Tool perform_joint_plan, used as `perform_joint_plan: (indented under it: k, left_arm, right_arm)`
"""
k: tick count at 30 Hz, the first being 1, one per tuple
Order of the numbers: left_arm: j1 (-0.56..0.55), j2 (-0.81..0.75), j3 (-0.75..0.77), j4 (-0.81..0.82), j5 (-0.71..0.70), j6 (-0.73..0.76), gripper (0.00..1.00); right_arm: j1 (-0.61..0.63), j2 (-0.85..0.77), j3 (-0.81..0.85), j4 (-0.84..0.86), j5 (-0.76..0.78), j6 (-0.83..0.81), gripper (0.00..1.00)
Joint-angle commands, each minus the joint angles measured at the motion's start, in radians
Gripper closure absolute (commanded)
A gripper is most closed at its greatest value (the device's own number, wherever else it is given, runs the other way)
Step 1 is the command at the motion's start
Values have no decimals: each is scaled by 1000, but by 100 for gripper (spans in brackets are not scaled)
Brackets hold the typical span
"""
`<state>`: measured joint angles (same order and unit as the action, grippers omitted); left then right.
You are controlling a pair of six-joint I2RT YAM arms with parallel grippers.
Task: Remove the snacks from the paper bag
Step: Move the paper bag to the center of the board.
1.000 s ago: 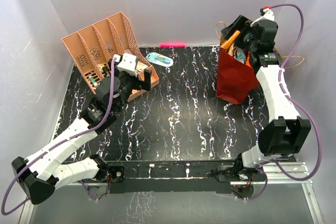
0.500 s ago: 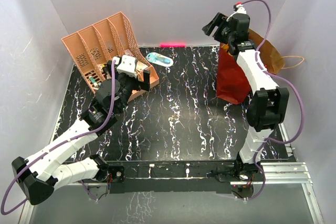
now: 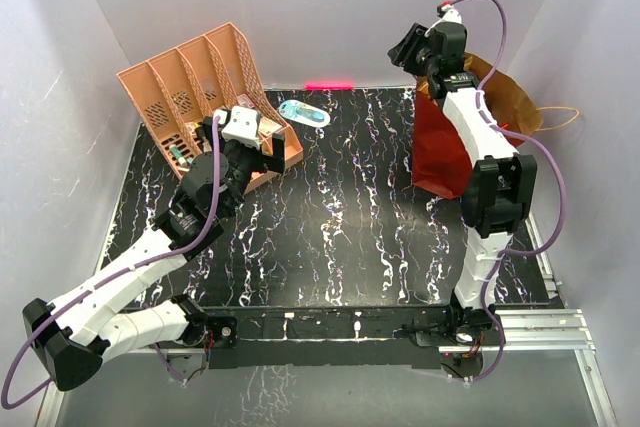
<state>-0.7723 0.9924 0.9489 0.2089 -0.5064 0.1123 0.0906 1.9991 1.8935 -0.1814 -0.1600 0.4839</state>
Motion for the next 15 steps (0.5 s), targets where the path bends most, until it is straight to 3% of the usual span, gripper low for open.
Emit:
perform_joint_plan:
  k: [1,7,15]
  left_arm:
    - [-5,-28,0,37,-20,7,1]
    - [-5,-21,-4,41,-26,7,2]
    - [-5,-23,1,35,-41,-5,2]
  right_arm:
    - [-1,-2,91,34,-38,-6,63]
    - [-2,-126,120,38,-84,7,92]
    - [8,-247,55,-44,-301,67,93]
